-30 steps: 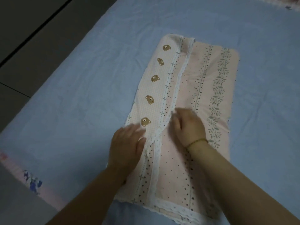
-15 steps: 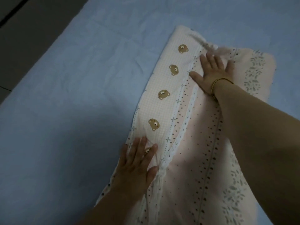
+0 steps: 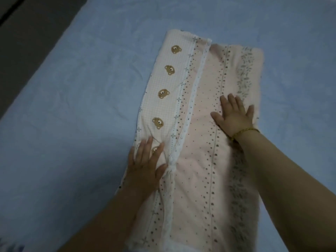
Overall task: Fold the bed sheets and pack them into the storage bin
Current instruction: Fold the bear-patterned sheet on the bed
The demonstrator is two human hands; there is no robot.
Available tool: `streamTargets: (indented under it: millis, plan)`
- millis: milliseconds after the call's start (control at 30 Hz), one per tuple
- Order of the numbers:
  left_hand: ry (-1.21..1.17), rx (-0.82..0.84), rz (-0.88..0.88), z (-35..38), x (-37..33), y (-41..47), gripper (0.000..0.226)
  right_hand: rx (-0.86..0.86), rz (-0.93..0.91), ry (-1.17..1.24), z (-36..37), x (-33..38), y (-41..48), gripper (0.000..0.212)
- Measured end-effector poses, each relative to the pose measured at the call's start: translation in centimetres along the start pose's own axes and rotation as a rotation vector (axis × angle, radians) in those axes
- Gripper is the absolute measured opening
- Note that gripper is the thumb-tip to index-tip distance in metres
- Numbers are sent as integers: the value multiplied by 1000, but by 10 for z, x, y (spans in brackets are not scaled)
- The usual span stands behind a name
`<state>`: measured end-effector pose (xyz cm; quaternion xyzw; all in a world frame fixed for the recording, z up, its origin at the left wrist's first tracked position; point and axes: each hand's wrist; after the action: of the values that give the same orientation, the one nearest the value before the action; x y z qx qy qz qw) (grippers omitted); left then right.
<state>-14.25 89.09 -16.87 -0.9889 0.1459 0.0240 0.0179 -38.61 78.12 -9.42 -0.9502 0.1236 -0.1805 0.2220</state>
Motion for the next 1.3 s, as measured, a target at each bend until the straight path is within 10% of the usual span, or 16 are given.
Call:
streamTargets:
  millis: [200, 467, 967, 1300]
  plan:
    - [-579, 290, -584, -59, 5, -44, 76, -121, 284, 684, 52, -41, -168, 73]
    - [-1048, 662, -958, -104, 21, -90, 45, -67, 687, 1121, 76, -36, -275, 38]
    - [-1141, 476, -916, -210, -4, -215, 33, -36, 455, 1140, 55, -49, -430, 11]
    - [-1149, 395, -942, -231, 1, -176, 21, -215, 250, 1181, 7, -44, -401, 29]
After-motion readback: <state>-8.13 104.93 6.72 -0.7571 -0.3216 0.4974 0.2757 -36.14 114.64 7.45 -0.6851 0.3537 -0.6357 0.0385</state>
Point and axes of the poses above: each hand's wrist, its own y-axis towards the middle knuckle, its own z-axis out of the palm, x = y × z, and after that the axes turned 12 degrees about y, right-handed
